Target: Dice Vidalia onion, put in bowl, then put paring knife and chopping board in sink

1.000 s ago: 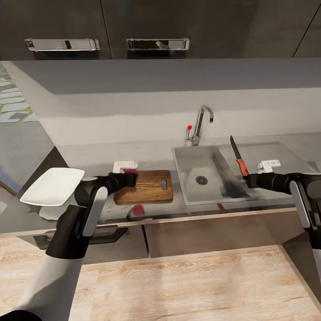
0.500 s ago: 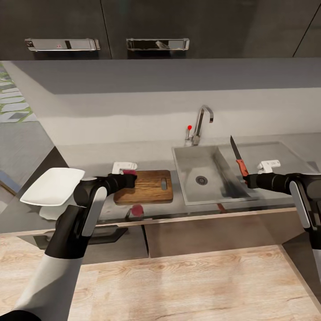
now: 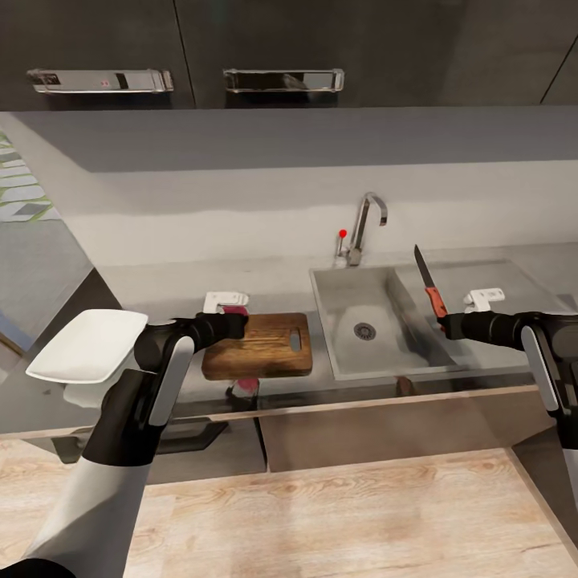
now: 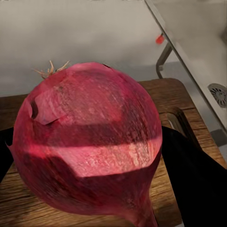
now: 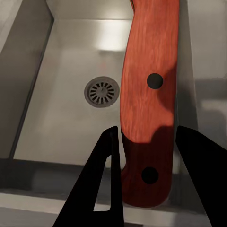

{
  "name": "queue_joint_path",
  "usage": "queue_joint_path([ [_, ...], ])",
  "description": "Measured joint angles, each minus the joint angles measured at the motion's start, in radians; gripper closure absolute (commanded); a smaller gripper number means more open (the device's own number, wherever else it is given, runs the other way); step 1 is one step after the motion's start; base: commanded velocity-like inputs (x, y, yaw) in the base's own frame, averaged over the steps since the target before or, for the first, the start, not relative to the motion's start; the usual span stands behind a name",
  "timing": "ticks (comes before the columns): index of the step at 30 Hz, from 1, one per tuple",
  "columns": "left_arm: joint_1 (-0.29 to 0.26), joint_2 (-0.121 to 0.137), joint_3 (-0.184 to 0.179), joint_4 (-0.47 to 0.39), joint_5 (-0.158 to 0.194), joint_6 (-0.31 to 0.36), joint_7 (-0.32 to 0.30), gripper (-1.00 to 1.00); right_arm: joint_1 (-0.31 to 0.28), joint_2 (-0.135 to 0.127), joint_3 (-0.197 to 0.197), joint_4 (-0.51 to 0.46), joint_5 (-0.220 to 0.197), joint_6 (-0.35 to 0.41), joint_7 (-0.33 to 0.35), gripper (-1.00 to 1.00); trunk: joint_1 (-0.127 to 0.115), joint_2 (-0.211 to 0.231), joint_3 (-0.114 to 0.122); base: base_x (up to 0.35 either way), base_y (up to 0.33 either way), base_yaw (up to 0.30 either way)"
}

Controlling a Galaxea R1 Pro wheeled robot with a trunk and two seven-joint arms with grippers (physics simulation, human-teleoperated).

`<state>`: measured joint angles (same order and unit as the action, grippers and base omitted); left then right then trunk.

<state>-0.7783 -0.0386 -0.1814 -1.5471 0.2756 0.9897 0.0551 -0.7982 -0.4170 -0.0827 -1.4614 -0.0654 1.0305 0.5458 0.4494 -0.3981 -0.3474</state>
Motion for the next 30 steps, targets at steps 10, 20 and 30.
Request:
queue_joint_path([
  [10, 0.0, -0.001, -0.001, 0.0, 0.0, 0.0, 0.0, 1.0, 0.0, 0.0, 0.001, 0.0, 0.0, 0.0, 0.0, 1.0, 0.0, 0.0, 0.0, 0.004, 0.0, 0.0],
  [20, 0.0, -0.005, -0.001, 0.003, 0.001, 0.0, 0.0, 1.0, 0.0, 0.0, 0.001, 0.0, 0.0, 0.0, 0.0, 1.0, 0.0, 0.0, -0.011, 0.0, 0.0, 0.0],
  [30, 0.0, -0.008, 0.003, -0.001, 0.001, 0.0, -0.001, 1.0, 0.0, 0.008, 0.005, 0.0, -0.003, 0.001, 0.002, 1.0, 0.0, 0.0, -0.016, 0.0, 0.0, 0.0],
])
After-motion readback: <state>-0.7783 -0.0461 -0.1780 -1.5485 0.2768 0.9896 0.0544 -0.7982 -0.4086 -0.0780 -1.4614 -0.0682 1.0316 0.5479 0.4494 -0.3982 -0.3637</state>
